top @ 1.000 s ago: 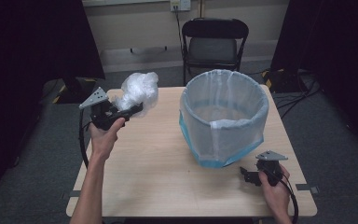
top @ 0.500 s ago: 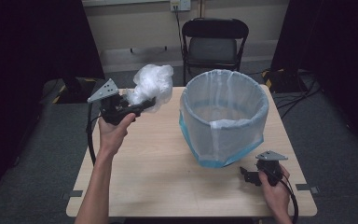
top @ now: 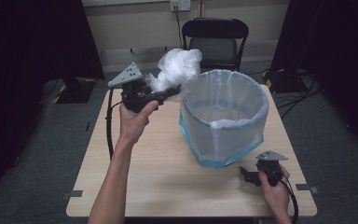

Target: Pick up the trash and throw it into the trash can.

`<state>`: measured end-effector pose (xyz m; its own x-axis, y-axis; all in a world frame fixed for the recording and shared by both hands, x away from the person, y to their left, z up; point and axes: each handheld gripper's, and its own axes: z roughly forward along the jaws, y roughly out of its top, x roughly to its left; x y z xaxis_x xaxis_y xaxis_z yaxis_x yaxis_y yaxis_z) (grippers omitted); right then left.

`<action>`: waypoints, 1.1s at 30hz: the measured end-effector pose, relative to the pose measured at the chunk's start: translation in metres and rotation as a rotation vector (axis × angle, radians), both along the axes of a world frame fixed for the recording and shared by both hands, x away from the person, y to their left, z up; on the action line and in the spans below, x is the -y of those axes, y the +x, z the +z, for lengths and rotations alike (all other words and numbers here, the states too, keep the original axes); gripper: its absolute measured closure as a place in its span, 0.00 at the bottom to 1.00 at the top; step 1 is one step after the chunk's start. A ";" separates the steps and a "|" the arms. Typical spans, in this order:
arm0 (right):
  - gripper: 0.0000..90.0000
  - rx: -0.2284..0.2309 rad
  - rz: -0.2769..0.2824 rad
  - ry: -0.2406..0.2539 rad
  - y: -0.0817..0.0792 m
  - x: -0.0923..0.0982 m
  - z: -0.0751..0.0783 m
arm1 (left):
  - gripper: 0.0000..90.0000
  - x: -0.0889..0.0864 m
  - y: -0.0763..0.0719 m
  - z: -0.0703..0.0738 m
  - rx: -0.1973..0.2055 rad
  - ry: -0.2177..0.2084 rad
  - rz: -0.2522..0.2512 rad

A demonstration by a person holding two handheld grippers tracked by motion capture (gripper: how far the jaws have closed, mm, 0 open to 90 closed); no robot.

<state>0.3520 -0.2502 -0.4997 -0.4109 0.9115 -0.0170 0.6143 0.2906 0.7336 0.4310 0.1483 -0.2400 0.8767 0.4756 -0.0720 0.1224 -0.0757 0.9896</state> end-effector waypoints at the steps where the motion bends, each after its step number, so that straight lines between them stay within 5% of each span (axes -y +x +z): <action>1: 0.14 0.000 0.000 0.000 0.000 0.000 0.000 | 0.70 0.007 0.000 0.001 0.006 0.013 -0.006; 11: 0.14 0.000 0.000 0.000 0.000 0.000 0.000 | 0.69 0.053 0.008 0.007 0.009 0.061 -0.091; 19: 0.13 0.000 0.000 0.000 0.000 0.000 0.000 | 0.66 0.084 0.013 0.011 -0.027 0.096 -0.165; 22: 0.14 0.000 0.000 0.000 0.000 0.000 0.000 | 0.50 0.092 0.019 0.013 -0.041 0.119 -0.166; 33: 0.14 0.000 0.000 0.000 0.000 0.000 0.000 | 0.18 0.102 0.025 0.012 -0.053 0.142 -0.160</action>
<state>0.3520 -0.2502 -0.4997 -0.4110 0.9115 -0.0173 0.6142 0.2909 0.7336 0.4561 0.0460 -0.2275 0.9387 0.3392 -0.0621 0.1490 -0.2365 0.9602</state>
